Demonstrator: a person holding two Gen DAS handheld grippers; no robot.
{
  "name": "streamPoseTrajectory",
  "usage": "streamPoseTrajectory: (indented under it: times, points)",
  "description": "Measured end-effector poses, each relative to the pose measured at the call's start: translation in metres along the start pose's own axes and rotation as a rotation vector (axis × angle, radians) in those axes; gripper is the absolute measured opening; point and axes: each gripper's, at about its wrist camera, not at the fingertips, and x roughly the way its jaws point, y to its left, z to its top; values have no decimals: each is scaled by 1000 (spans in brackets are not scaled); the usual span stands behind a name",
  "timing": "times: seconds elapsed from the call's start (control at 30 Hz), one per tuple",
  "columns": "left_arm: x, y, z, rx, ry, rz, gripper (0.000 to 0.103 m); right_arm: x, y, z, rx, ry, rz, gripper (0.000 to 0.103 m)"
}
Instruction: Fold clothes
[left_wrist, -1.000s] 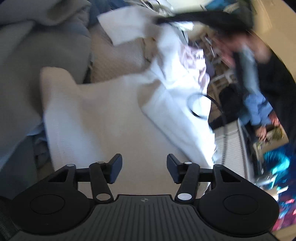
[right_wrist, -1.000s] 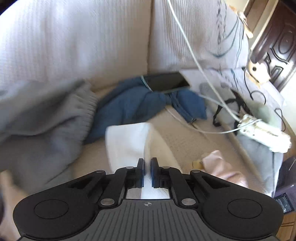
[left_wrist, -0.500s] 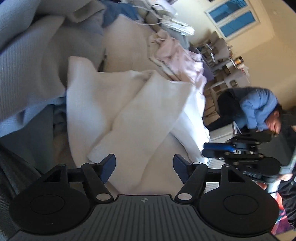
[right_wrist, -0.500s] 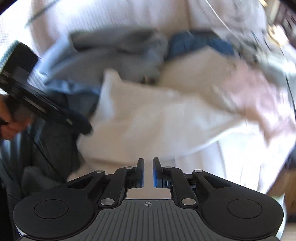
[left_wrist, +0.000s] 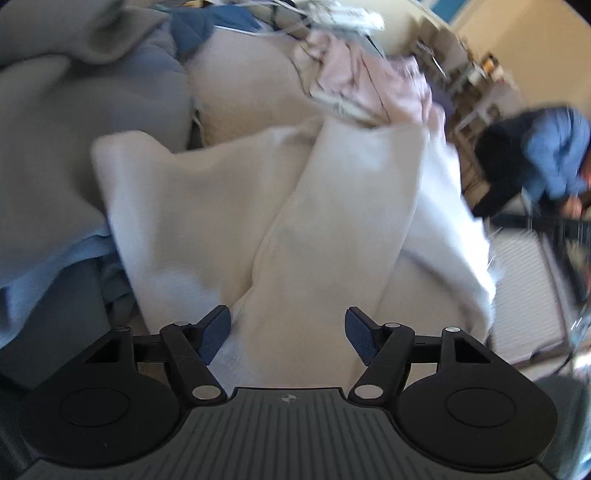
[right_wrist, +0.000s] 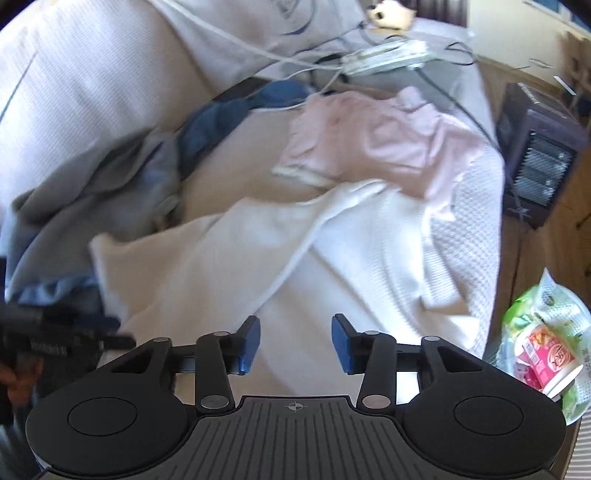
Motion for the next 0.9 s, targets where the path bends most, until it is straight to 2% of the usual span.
streamPoseTrajectory:
  times: [0.07,0.23,0.33,0.4,0.5,0.57,0.6,0.63,0.73,0.9]
  points:
    - [8,-4,-2,57,50,10,18,8,-3,6,2,-26,-6,45]
    - [-11,-5,3,54,14,1,12,42,-4,31,-8,-74,-24,46]
    - [-24,-7,5,49,-26,-45,12,59,-5,41,1,-71,-20,46]
    - [-19,-4,6,18,-3,-71,12,67,-5,43,14,-61,-17,46]
    - [0,0,0,1,69,-4,14,69,-6,37,24,-47,-13,46]
    - [-2,1,-3,1,73,-5,23,58,-10,29,10,-51,-28,46]
    - [-5,2,-3,-5,69,-16,34,52,-12,25,1,-54,-37,47]
    - [-10,3,-1,-15,56,-30,41,46,-14,20,-7,-57,-46,49]
    - [-25,0,5,-9,8,-27,45,21,-26,7,-11,-70,-89,59]
    - [-32,-8,20,-2,-38,-36,48,-15,-49,-18,40,-82,-144,61]
